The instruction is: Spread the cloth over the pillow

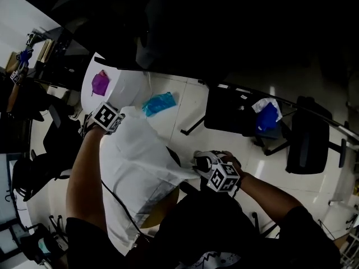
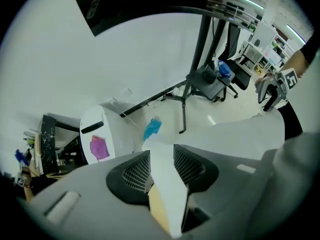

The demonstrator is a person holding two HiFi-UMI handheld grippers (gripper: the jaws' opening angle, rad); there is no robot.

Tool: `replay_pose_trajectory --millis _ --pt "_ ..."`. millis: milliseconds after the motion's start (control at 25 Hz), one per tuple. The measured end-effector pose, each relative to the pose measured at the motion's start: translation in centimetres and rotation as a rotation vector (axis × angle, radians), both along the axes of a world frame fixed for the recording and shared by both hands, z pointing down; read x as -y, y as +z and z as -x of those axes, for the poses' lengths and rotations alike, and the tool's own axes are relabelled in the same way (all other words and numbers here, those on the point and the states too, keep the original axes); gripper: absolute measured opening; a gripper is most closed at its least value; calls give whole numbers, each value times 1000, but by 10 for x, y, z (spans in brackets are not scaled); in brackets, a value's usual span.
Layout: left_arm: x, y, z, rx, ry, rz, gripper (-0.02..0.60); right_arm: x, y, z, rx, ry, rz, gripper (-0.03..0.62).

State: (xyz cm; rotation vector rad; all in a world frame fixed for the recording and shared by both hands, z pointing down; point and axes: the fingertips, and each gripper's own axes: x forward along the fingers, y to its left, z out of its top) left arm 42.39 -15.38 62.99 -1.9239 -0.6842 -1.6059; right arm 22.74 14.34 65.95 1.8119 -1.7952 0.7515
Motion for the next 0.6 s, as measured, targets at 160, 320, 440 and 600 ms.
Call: replay_pose_trajectory --millis 160,320,440,600 --pt "-8 31 10 83 36 -33 137 15 3 18 3 -97 -18 170" --pt "-7 46 24 153 46 -72 137 27 -10 39 -48 -188 -40 172" --pt "-13 49 22 138 69 -59 137 35 -34 49 -67 -183 -77 172" --pt "-17 48 18 102 112 -67 137 51 -52 53 -56 -152 -105 172"
